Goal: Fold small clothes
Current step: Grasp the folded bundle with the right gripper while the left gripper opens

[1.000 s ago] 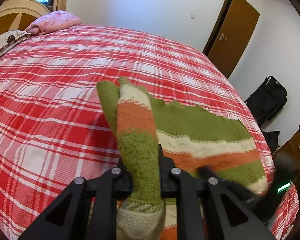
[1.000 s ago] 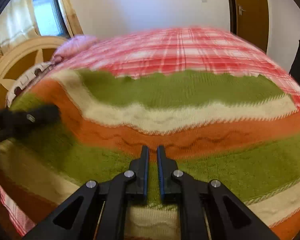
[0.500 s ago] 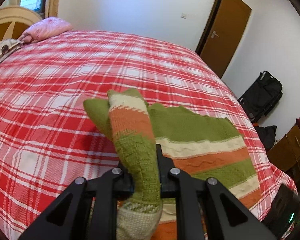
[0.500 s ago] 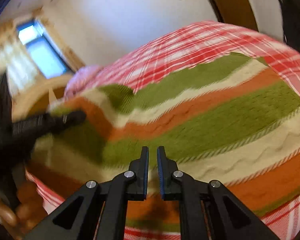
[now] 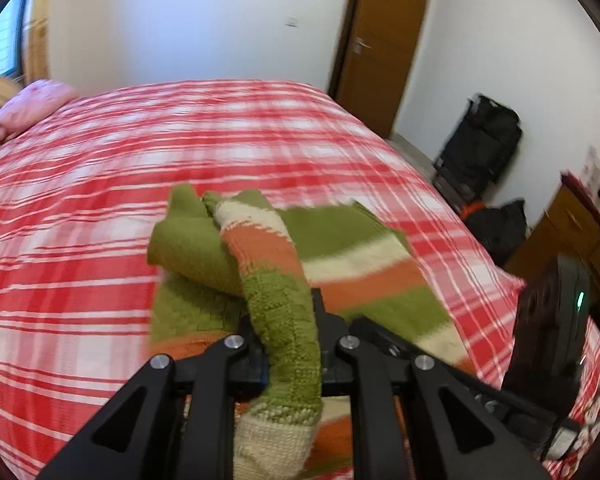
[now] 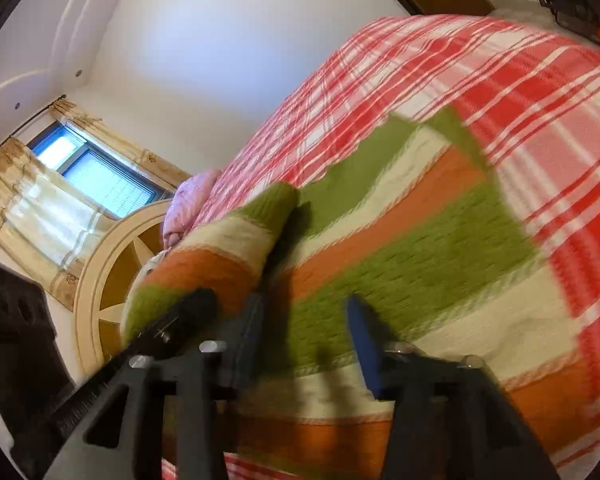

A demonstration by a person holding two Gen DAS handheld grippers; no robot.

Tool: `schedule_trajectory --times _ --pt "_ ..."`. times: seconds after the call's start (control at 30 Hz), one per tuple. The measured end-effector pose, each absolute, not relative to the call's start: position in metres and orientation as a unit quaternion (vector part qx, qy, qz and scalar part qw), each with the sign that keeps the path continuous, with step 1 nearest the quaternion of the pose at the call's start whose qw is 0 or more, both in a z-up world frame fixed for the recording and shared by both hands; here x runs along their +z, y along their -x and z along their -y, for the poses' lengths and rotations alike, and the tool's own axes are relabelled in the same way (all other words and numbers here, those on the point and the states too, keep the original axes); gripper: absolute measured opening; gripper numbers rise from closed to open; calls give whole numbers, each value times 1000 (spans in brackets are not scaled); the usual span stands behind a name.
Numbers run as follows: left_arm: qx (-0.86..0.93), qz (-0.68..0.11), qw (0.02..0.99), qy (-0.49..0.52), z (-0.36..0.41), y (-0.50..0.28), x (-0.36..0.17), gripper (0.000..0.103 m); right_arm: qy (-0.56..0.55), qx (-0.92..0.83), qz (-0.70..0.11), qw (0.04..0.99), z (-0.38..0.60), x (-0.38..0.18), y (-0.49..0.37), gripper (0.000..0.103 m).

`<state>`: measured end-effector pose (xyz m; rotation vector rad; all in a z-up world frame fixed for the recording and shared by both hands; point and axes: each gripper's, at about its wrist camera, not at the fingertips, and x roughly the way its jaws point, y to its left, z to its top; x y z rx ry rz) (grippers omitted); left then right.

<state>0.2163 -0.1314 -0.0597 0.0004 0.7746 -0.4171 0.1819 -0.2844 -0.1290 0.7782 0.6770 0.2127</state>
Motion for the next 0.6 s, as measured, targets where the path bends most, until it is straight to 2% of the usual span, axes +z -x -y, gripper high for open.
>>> schedule_trajectory --times 0.03,0.1,0.27,0.37,0.43,0.6 --pt "-206 -375 904 -1 135 -215 -62 14 -384 108 -320 860 291 -131 -181 56" --pt "-216 -390 895 -4 141 -214 -73 14 -412 116 -320 845 302 -136 -179 56" --pt "-222 -387 895 -6 131 -206 -77 16 -395 118 -314 855 300 -124 -174 56" --pt "-241 -400 884 14 118 -202 -73 35 -397 131 -299 858 297 -113 -175 56" --pt "-246 -399 883 26 110 -196 -71 75 -392 138 -297 860 291 -106 -177 56" --pt "-242 -350 905 14 76 -173 -50 78 -377 135 -313 861 278 -106 -181 56"
